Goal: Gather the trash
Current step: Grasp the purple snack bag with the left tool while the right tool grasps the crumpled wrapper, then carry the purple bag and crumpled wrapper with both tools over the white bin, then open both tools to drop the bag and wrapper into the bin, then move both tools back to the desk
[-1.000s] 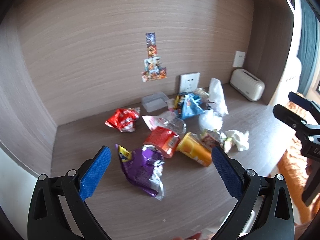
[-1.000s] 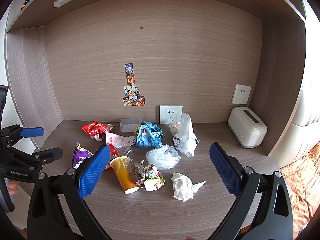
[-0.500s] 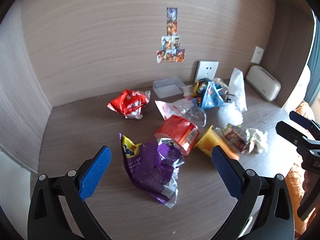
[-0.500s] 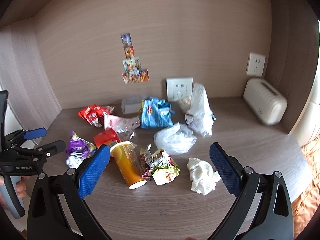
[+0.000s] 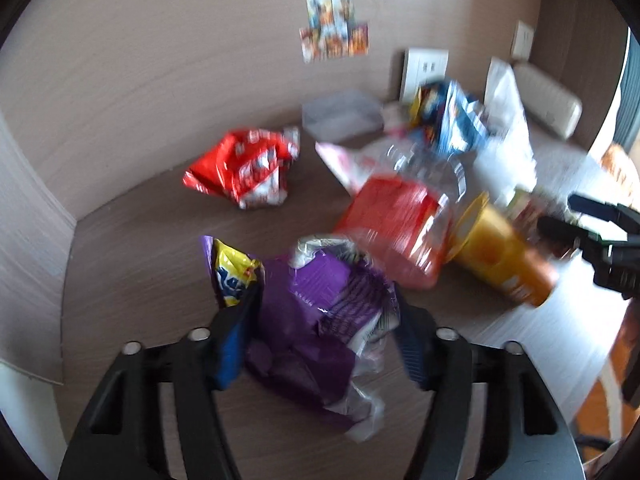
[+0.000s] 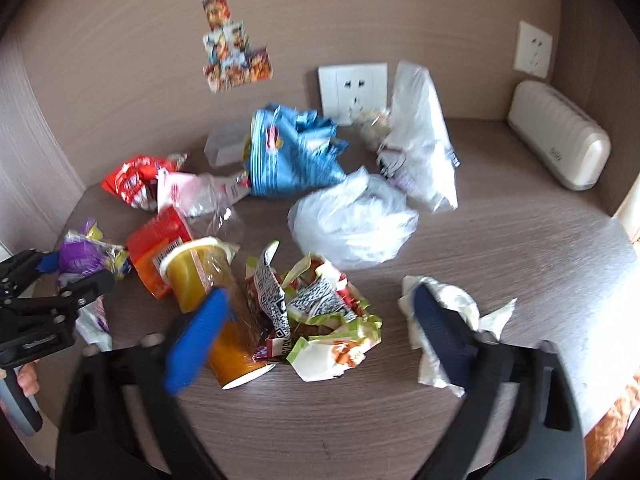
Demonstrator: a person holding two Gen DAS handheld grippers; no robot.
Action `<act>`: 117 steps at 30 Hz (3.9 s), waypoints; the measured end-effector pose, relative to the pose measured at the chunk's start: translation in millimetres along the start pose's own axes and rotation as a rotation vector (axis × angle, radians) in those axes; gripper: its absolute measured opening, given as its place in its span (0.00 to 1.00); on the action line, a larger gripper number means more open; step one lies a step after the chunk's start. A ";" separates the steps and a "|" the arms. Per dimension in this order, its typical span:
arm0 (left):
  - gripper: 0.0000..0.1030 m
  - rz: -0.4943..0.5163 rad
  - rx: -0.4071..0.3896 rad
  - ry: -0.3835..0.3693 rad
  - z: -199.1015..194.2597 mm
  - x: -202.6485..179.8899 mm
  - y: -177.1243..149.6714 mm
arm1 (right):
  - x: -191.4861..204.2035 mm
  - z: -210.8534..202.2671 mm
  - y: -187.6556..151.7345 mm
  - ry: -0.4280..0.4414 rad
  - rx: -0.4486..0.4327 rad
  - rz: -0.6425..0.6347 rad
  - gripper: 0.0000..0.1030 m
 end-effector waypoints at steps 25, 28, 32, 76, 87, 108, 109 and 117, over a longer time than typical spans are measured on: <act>0.47 0.273 -0.275 -0.187 -110.0 -94.8 67.1 | -27.8 -136.3 60.7 -0.016 -0.261 0.078 0.48; 0.47 0.323 -0.283 -0.318 -117.6 -146.1 64.6 | -59.1 -165.3 46.6 -0.094 -0.272 0.112 0.48; 0.47 0.429 -0.284 -0.485 -128.1 -218.0 49.9 | -105.2 -200.0 14.3 -0.203 -0.262 0.205 0.48; 0.95 0.872 0.319 -1.103 65.8 -567.2 -435.0 | -320.2 -74.2 -552.2 -0.513 0.175 0.967 0.97; 0.95 0.864 0.327 -1.062 43.8 -565.0 -400.5 | -327.0 -119.3 -512.6 -0.571 0.169 0.930 0.96; 0.95 0.490 -0.120 -0.880 -141.4 -426.9 -89.2 | -226.6 -250.4 -146.0 -0.401 -0.211 0.442 0.96; 0.95 0.456 -0.147 -0.836 -138.1 -409.2 -76.5 | -217.3 -242.6 -131.8 -0.381 -0.221 0.398 0.96; 0.95 0.152 -0.231 -0.443 -93.4 -252.1 -3.0 | -127.0 -171.6 -39.1 -0.178 -0.270 0.165 0.96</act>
Point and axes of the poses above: each gripper's, at about its wrist camera, not at the fingertips, and z roughly the way its jaws point, x to its left, y to its top, the point moved 9 cm from there along z, roughly the way its jaws point, and after that the axes turned 12 degrees about -x, right-handed, at the moved point
